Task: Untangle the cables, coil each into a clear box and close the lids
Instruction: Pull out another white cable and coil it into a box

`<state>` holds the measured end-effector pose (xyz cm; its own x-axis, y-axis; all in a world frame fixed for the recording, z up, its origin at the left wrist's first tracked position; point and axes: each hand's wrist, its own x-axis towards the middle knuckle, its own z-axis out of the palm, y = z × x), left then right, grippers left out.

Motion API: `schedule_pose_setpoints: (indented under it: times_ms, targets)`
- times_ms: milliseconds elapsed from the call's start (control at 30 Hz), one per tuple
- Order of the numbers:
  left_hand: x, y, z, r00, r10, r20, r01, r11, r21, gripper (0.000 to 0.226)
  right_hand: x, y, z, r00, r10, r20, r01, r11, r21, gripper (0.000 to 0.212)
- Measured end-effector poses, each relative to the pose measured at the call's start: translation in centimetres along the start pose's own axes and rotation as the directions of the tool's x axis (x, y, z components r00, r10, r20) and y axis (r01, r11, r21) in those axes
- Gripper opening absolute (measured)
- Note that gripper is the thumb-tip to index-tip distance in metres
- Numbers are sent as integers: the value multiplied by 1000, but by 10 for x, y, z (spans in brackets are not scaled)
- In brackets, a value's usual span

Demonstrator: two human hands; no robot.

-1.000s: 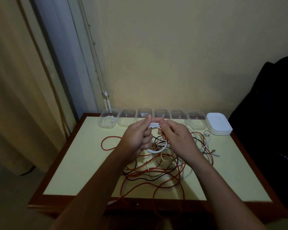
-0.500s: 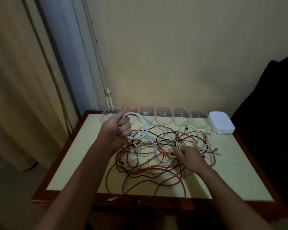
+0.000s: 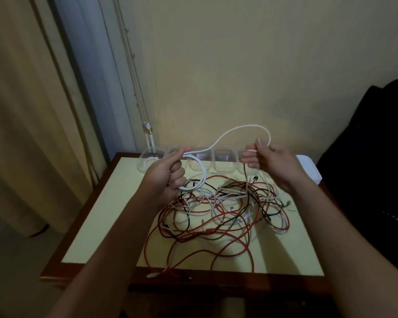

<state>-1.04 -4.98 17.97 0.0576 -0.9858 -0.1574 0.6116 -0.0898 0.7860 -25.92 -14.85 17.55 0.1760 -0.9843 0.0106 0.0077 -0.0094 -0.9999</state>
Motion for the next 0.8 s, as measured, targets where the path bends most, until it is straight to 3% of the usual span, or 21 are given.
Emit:
schedule_pose_setpoints:
  times_ms: [233,367,500,633,800]
  targets:
    - [2,6,12,998,5,59,-4,1000,-22,22,-3,-55,-3,971,-234,-56,233,972,-27,29]
    - [4,3,13,999,0,47,1,1000,-7,23,-9,-59,3,975,-219,-26,217,975,-56,21]
    - [6,-1,7,1000,7,0,-7,1000,-14,23,-11,-34,-1,988,-155,16,154,957,-244,4]
    - [6,4,-3,998,11,-67,-17,996,-91,21,-7,-4,-8,987,-159,-13,133,863,-488,8]
    - [8,5,-10,994,12,-113,-23,995,-98,19,-10,41,-5,991,-98,90,133,715,-687,11]
